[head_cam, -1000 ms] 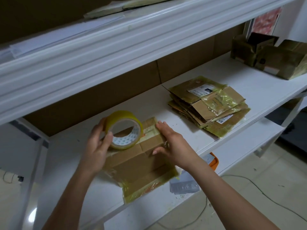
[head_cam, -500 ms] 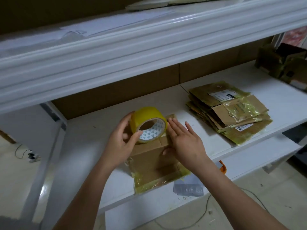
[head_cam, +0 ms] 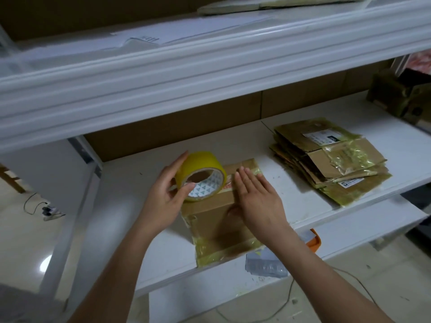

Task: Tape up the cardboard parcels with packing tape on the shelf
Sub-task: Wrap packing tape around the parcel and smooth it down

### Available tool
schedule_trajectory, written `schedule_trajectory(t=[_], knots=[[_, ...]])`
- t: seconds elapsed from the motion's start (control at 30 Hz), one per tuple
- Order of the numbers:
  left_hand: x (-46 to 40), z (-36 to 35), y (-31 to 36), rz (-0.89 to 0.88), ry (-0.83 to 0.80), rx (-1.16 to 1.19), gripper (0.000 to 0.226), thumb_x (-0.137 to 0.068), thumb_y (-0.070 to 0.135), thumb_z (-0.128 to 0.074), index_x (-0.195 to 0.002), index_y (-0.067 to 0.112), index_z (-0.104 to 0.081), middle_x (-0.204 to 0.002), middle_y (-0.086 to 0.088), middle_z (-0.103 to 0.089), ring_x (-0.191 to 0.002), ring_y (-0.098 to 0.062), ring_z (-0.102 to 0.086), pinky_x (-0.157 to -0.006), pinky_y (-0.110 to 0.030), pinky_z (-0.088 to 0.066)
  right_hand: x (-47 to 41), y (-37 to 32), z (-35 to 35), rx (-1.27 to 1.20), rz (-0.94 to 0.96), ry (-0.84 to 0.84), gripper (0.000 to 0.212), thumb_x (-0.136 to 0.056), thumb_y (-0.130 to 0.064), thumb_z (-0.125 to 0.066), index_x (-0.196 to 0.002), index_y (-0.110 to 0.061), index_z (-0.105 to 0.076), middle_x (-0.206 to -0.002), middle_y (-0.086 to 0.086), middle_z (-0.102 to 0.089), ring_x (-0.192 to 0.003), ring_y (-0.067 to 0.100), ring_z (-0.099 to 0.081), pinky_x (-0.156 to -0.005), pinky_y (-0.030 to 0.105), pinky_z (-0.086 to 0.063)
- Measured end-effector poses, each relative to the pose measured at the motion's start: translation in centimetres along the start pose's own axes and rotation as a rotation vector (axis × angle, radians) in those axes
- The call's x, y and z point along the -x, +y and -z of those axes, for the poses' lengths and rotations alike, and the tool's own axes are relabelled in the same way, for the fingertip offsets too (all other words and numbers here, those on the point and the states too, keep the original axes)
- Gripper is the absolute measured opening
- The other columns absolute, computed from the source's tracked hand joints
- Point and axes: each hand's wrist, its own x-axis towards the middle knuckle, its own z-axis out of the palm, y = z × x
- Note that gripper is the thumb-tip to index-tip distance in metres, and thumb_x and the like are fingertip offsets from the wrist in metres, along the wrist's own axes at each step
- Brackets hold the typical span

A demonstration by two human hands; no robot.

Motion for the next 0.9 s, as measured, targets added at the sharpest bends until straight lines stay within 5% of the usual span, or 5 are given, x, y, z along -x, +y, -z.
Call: schedule_trajectory(t=[0.13, 0.33, 0.47, 0.63, 0.9], knots=[[0.0, 3.4, 0.3, -0.049, -0.022, -0.123, 0.055, -0.087, 0.026, -0.063, -0.12, 0.068, -0.051, -0.107, -0.003, -0.051, -0.099, -0.003, -0.06, -0.082, -0.011, -0.049, -0.2, 1.0, 0.5, 0.011, 0.054, -0.07, 0.079, -0.098, -0.05, -0.043, -0.156, -0.013, -0.002, -0.163, 0.002, 0.002, -0.15, 0.013, 0.003, -0.113, 0.026, 0.013], [-0.4, 3.6, 0.4, -0.063, -0.01, -0.236, 0.052, -0.091, 0.032, -0.061, -0.119, 0.073, -0.046, -0.103, 0.002, -0.048, -0.099, -0.011, -0.058, -0.088, -0.025, -0.054, -0.5, -0.3, 0.5, 0.029, -0.006, -0.037, 0.067, -0.1, -0.024, -0.03, -0.154, -0.006, 0.005, -0.162, 0.01, 0.009, -0.15, 0.021, 0.009, -0.119, 0.035, 0.009], [-0.4, 3.1, 0.3, -0.064, -0.011, -0.262, 0.049, -0.087, 0.041, -0.054, -0.12, 0.075, -0.042, -0.101, 0.003, -0.046, -0.097, -0.012, -0.055, -0.088, -0.032, -0.055, -0.9, -2.2, -0.2, 0.046, 0.017, -0.025, 0.089, -0.087, -0.043, -0.065, -0.151, -0.002, -0.02, -0.159, 0.014, -0.017, -0.148, 0.024, -0.018, -0.116, 0.037, -0.004], [-0.1, 6.0, 0.5, 0.006, -0.077, -0.495, 0.039, -0.078, 0.065, -0.048, -0.117, 0.072, -0.048, -0.1, 0.011, -0.05, -0.094, -0.012, -0.057, -0.082, -0.036, -0.053, -1.6, -0.7, -0.1, -0.033, 0.094, -0.088, 0.084, -0.096, -0.049, -0.049, -0.156, -0.016, 0.0, -0.163, -0.001, 0.005, -0.15, 0.011, 0.004, -0.113, 0.025, 0.011], [1.4, 6.9, -1.4, 0.134, -0.095, -0.524, 0.031, -0.081, 0.056, -0.048, -0.103, 0.078, -0.048, -0.1, 0.011, -0.052, -0.091, -0.009, -0.055, -0.084, -0.038, -0.051, -2.1, -0.5, -0.2, -0.072, 0.11, -0.085, 0.087, -0.092, -0.05, -0.056, -0.157, -0.019, -0.007, -0.163, -0.004, -0.001, -0.15, 0.009, 0.0, -0.112, 0.022, 0.008]])
